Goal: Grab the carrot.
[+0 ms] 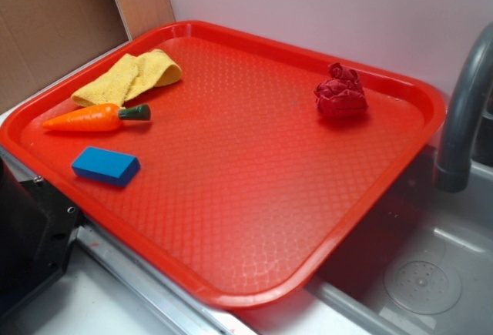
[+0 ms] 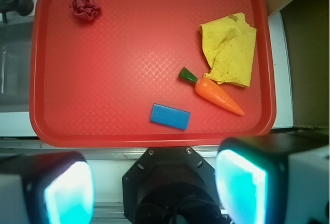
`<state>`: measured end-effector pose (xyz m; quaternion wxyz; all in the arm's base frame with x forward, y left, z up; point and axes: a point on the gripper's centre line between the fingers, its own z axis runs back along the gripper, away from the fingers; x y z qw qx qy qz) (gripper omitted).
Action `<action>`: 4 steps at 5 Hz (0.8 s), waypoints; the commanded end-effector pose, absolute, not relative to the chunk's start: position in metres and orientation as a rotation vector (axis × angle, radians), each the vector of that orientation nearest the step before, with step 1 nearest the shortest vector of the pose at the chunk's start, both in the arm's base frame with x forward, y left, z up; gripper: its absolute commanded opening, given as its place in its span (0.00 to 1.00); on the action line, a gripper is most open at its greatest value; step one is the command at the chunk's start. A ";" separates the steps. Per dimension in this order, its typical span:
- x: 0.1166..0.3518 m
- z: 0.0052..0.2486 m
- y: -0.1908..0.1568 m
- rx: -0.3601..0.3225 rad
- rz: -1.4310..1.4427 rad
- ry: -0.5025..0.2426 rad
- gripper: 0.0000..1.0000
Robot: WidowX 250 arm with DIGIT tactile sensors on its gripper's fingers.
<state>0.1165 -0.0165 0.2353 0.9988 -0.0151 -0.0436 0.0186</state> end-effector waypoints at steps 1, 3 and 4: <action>0.116 0.235 -0.017 -0.030 0.037 -0.087 1.00; 0.119 0.213 -0.014 0.021 -0.206 -0.117 1.00; 0.123 0.196 0.003 0.038 -0.356 -0.169 1.00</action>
